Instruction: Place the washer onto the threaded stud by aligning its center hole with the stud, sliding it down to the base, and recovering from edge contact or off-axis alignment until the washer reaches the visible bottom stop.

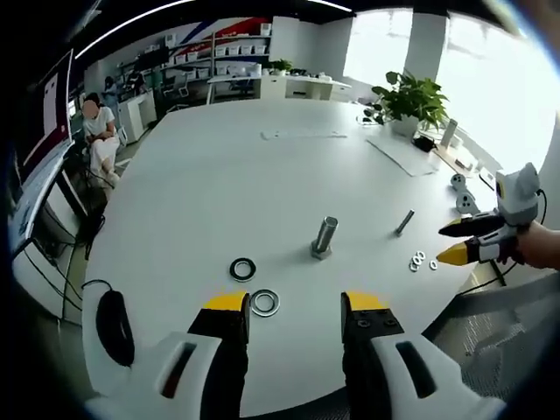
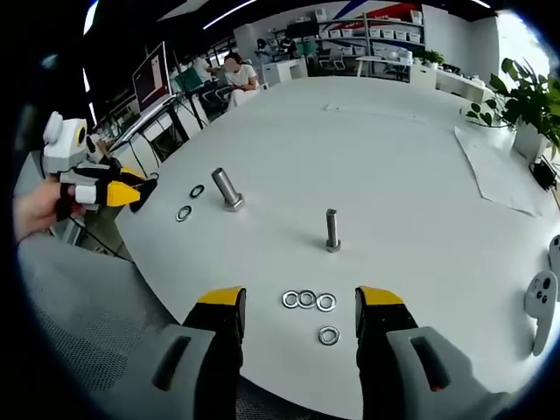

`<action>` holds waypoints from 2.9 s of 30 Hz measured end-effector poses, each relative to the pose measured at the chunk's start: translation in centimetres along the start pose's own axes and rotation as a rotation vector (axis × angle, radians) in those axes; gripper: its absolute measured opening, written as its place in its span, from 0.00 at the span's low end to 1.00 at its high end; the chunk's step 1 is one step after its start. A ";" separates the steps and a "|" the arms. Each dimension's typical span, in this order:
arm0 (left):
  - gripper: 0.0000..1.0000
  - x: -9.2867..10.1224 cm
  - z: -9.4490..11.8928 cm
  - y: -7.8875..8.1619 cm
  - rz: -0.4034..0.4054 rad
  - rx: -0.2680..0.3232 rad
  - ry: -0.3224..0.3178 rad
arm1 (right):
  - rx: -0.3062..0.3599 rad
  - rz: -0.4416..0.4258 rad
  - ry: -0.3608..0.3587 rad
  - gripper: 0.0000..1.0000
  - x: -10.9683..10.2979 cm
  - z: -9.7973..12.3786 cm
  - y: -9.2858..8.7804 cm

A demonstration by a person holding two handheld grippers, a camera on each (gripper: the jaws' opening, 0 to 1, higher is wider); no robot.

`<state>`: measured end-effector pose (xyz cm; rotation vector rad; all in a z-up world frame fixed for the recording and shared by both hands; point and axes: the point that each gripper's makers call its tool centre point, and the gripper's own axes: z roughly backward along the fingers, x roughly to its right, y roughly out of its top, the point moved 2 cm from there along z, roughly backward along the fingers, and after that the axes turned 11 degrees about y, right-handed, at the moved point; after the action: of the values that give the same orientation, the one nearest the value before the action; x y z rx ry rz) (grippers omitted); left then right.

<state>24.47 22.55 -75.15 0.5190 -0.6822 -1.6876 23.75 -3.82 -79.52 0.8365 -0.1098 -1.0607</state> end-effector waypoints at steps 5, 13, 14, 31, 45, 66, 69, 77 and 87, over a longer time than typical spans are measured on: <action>0.40 0.1 0.0 0.1 0.010 0.003 -0.014 | 0.002 0.007 -0.015 0.53 0.0 0.2 -0.1; 0.40 0.4 0.1 0.3 0.002 0.009 -0.023 | -0.030 0.048 -0.030 0.53 0.4 0.2 -0.6; 0.40 0.4 0.1 0.2 0.004 0.008 -0.024 | -0.028 0.043 -0.032 0.53 0.5 0.3 -0.6; 0.42 0.5 -0.4 -0.6 -0.111 -0.012 0.024 | -0.026 0.016 -0.015 0.53 0.0 0.1 -0.6; 0.40 -0.3 -1.0 -1.5 -0.059 -0.053 0.024 | -0.024 -0.021 0.003 0.53 -0.8 0.0 -0.1; 0.37 -2.6 -5.0 -3.6 -0.063 -0.257 0.063 | -0.051 -0.065 0.015 0.52 -1.3 -0.4 -0.8; 0.37 -2.8 -5.7 -3.6 -0.125 -0.273 0.074 | -0.049 -0.079 0.020 0.53 -1.6 -0.6 -0.9; 0.32 -2.2 -7.0 -3.6 -0.177 -0.333 0.046 | -0.064 -0.063 0.020 0.53 -1.6 -0.6 -1.1; 0.29 -2.5 -8.9 -4.0 -0.333 -0.415 0.036 | -0.068 -0.055 0.007 0.53 -1.4 -0.4 -1.3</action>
<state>28.07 24.17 -84.41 0.3770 -0.2097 -2.0596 22.32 -2.73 -80.23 0.7853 -0.0450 -1.1074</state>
